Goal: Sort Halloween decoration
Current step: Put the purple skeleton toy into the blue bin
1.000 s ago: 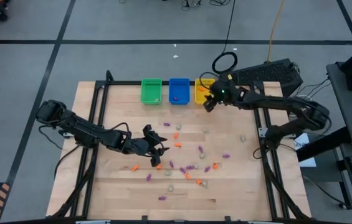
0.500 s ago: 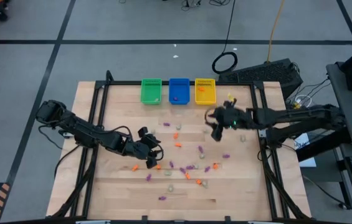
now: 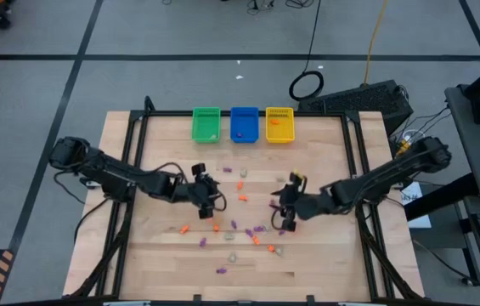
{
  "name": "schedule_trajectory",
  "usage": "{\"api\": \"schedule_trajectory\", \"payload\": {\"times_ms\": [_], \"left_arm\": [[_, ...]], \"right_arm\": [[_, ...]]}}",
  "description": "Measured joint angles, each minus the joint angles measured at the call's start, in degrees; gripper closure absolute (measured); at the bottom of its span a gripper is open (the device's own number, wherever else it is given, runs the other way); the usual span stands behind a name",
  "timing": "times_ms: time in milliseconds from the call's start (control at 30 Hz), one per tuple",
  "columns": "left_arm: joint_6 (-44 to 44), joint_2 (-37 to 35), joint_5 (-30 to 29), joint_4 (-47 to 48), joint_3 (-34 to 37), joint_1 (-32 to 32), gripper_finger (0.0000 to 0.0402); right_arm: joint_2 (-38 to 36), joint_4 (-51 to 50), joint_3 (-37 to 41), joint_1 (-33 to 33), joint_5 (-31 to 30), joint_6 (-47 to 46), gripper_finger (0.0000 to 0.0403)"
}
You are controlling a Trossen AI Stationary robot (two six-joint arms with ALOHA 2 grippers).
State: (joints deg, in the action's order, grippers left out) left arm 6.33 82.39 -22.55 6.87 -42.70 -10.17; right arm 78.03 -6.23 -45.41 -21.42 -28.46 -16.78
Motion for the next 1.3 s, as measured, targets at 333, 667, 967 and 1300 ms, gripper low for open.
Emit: {"api": "schedule_trajectory", "payload": {"times_ms": [333,667,967,1300], "left_arm": [[-8.7,0.8,14.5,-3.9,0.0,15.8,0.0208],[-14.2,8.5,21.2,-9.2,0.0,23.0,0.0208],[-18.9,14.3,21.4,-12.2,0.0,24.3,0.0208],[-19.3,14.7,26.1,-12.5,0.0,27.1,0.0208]], "right_arm": [[10.0,8.9,0.0,-0.6,0.2,7.8,0.0239],[10.7,9.5,0.0,-0.6,0.3,8.0,0.0239],[10.7,9.5,0.0,-0.6,0.2,8.5,0.0239],[10.7,9.5,0.0,-0.6,0.2,8.5,0.0239]]}}
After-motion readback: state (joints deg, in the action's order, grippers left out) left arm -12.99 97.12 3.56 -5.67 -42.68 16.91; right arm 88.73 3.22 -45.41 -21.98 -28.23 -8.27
